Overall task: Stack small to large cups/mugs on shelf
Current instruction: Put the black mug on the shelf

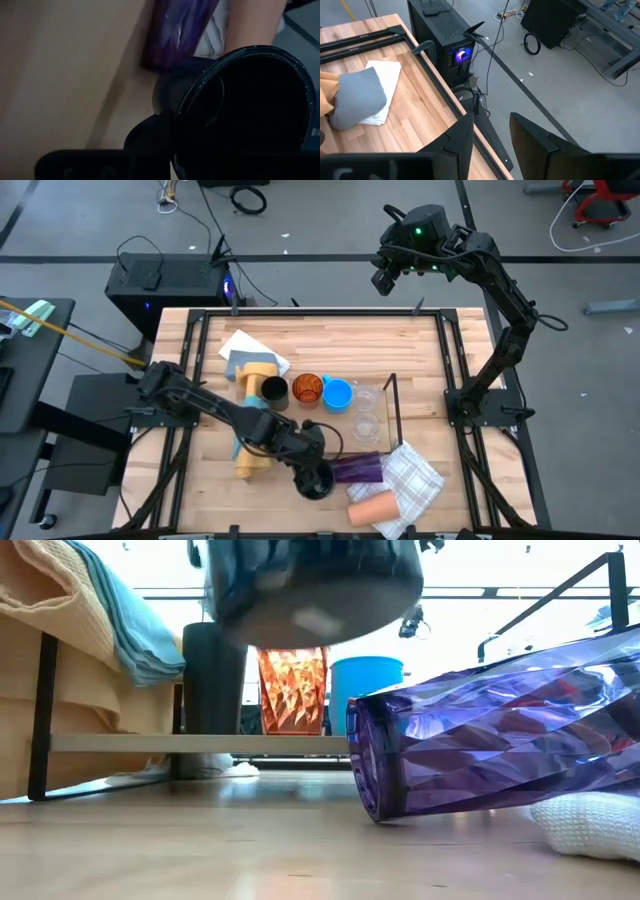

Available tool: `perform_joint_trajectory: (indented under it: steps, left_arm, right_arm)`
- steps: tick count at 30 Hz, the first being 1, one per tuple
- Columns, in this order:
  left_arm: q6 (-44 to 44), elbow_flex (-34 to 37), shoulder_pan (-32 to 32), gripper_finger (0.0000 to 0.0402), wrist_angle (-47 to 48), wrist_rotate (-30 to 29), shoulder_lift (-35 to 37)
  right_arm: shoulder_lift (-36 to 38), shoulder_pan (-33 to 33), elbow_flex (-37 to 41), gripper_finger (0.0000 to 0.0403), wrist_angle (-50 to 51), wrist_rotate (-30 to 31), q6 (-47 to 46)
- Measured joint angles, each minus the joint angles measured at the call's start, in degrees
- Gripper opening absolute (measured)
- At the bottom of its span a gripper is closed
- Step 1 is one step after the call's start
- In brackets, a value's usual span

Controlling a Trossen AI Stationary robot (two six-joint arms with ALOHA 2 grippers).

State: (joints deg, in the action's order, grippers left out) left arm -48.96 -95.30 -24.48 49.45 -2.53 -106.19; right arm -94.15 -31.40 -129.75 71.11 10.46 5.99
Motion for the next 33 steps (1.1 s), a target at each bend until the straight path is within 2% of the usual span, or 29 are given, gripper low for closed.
perform_joint_trajectory:
  steps: [4,8,16,25,33]
  left_arm:
    - [0.81,-5.69,0.86,0.0025,5.95,-2.28,0.04]
    - [0.89,-8.43,2.97,0.0025,10.5,-4.85,0.06]
    - [-8.38,-8.25,7.73,0.0025,13.46,-4.74,0.07]
    - [-17.93,-8.23,9.02,0.0025,13.14,-7.38,-0.23]
    - [-20.94,-8.15,9.25,0.0025,11.87,-7.07,-4.39]
  right_arm:
    - [0.0,0.0,0.0,0.0135,0.09,0.02,-0.04]
    - [0.0,0.0,0.0,0.0135,0.63,0.0,-0.09]
    - [0.0,0.0,0.0,0.0135,1.03,0.0,-1.18]
    - [-0.01,0.0,0.0,0.0135,1.01,0.02,-2.34]
    - [-0.02,0.0,0.02,0.0135,0.94,0.08,-0.43]
